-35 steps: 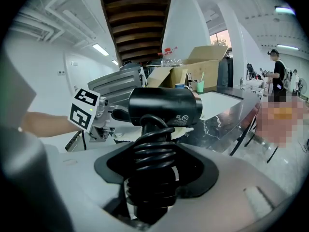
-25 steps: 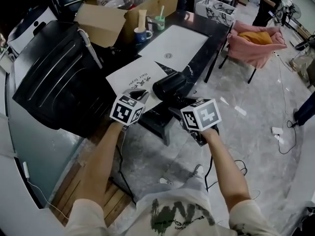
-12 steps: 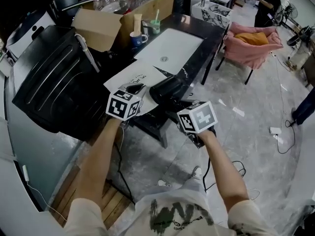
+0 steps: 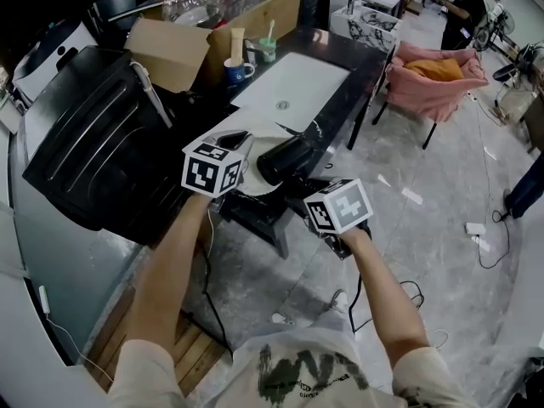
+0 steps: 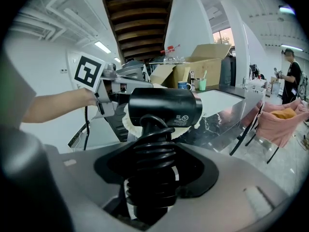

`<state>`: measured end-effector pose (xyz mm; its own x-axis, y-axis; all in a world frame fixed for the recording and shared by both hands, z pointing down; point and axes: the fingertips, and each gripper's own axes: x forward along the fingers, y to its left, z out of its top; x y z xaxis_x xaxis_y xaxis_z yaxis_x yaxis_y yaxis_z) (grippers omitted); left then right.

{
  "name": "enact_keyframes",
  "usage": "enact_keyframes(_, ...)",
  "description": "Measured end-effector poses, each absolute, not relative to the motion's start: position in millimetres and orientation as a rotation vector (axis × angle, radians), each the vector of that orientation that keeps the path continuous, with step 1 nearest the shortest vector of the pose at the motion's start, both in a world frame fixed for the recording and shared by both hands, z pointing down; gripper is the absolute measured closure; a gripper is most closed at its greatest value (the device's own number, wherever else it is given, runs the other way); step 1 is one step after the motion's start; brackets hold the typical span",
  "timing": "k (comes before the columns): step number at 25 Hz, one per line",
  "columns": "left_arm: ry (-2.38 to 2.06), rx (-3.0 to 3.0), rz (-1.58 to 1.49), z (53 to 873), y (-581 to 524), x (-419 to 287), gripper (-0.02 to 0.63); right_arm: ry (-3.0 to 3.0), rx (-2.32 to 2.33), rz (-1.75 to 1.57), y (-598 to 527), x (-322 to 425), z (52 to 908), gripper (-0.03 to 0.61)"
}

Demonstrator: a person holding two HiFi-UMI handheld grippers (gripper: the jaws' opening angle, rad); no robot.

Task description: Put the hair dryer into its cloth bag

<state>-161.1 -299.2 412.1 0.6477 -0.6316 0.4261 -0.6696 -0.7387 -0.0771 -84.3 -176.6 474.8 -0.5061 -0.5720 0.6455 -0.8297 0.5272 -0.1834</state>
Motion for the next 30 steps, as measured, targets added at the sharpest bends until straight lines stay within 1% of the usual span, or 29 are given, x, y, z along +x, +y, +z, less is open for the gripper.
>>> enact_keyframes(14, -1.098, 2.794, 0.607, 383, -299, -146, 0.58, -2.219, 1.081, 0.647, -169, -88, 485, 0.319)
enact_keyframes(22, -1.025, 2.85, 0.651, 386, -281, -142, 0.58, -2.152, 1.027, 0.598, -186, -91, 494, 0.319)
enact_keyframes(30, -0.982, 2.852, 0.588, 389, -269, -142, 0.58, -2.127, 0.978, 0.595, -211, -106, 500, 0.318)
